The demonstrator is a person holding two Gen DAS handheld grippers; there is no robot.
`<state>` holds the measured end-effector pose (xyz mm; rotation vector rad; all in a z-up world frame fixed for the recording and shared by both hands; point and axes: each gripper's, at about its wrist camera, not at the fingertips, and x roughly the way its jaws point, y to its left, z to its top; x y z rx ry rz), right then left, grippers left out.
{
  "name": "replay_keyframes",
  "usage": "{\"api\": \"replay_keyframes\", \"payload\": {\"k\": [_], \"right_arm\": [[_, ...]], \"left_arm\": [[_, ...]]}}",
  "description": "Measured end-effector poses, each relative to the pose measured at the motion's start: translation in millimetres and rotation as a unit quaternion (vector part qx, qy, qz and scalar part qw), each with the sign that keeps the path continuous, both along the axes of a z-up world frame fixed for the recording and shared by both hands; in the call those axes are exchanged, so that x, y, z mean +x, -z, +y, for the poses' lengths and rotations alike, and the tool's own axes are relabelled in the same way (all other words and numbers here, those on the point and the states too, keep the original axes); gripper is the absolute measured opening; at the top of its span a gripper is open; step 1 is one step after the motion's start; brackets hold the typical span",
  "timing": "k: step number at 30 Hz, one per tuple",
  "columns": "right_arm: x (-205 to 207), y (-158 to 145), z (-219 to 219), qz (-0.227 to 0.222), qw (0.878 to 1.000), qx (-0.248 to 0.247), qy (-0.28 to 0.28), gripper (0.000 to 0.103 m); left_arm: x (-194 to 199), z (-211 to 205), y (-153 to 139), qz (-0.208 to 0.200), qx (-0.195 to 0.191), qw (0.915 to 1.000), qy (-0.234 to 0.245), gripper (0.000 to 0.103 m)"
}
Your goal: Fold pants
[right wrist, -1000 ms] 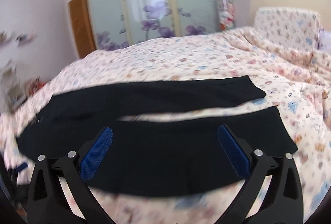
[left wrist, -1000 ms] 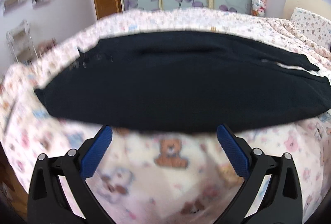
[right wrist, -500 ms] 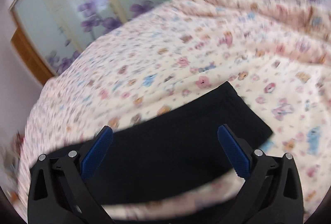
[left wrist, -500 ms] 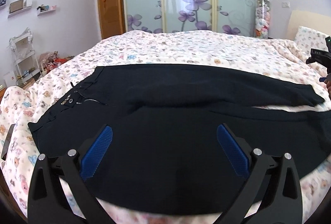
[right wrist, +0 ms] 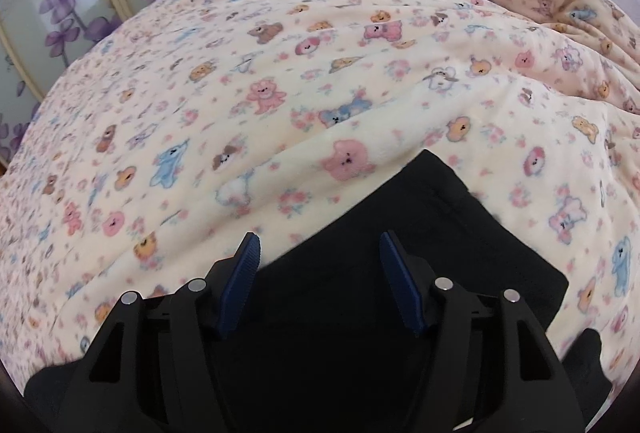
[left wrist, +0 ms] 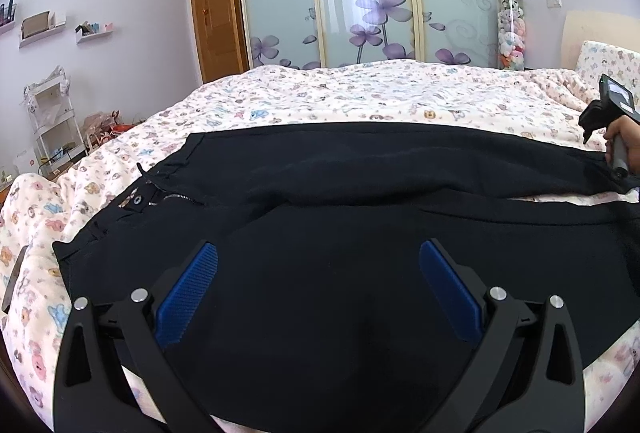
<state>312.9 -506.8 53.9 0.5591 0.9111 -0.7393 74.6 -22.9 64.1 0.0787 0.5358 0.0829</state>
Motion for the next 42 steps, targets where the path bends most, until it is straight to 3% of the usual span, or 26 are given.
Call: {"api": "replay_keyframes", "payload": {"k": [6,11,14,19,23,26,29,30,32,34,38,42], "right_arm": [[17,19,5,0.053,0.998,-0.025,0.004,0.059],[-1,22,-2,0.016,1.000,-0.011,0.004,0.018],[-23,20,-16,-0.042,0.998,0.045,0.013,0.007],[-54,11,-22,-0.123,0.988,0.091,0.007,0.003],[-88,2,-21,-0.193,0.972,0.131,-0.006,0.003],[-113,-7,-14,-0.224,0.965,0.136,-0.025,0.003],[-141,-17,0,-0.253,0.957,0.128,-0.053,0.003],[-152,-18,5,-0.261,0.955,0.128,-0.061,0.003],[-176,-17,15,-0.276,0.949,0.136,-0.071,0.002],[-202,-13,26,-0.295,0.941,0.148,-0.079,0.002],[-242,-10,50,-0.330,0.929,0.136,-0.102,0.002],[-268,-9,65,-0.373,0.916,0.085,-0.118,0.002]], "left_arm": [[1,6,4,0.010,-0.012,0.9999,-0.005,0.101],[-1,10,3,0.010,-0.016,0.9998,-0.006,0.101],[-3,12,0,0.007,-0.027,0.9996,-0.002,0.101],[-7,19,-5,0.002,-0.044,0.9990,-0.006,0.101],[-11,29,-7,0.007,-0.072,0.9973,-0.006,0.101],[-12,39,-9,0.008,-0.098,0.9949,-0.018,0.101],[-14,57,-10,0.010,-0.165,0.9860,-0.020,0.101],[-14,66,-12,0.005,-0.202,0.9793,-0.017,0.101],[-14,77,-18,-0.008,-0.237,0.9715,-0.013,0.101],[-12,84,-24,-0.014,-0.246,0.9692,-0.008,0.101],[13,91,-37,0.008,-0.222,0.9748,0.018,0.101],[46,96,-53,0.005,-0.241,0.9685,0.064,0.101]]}}
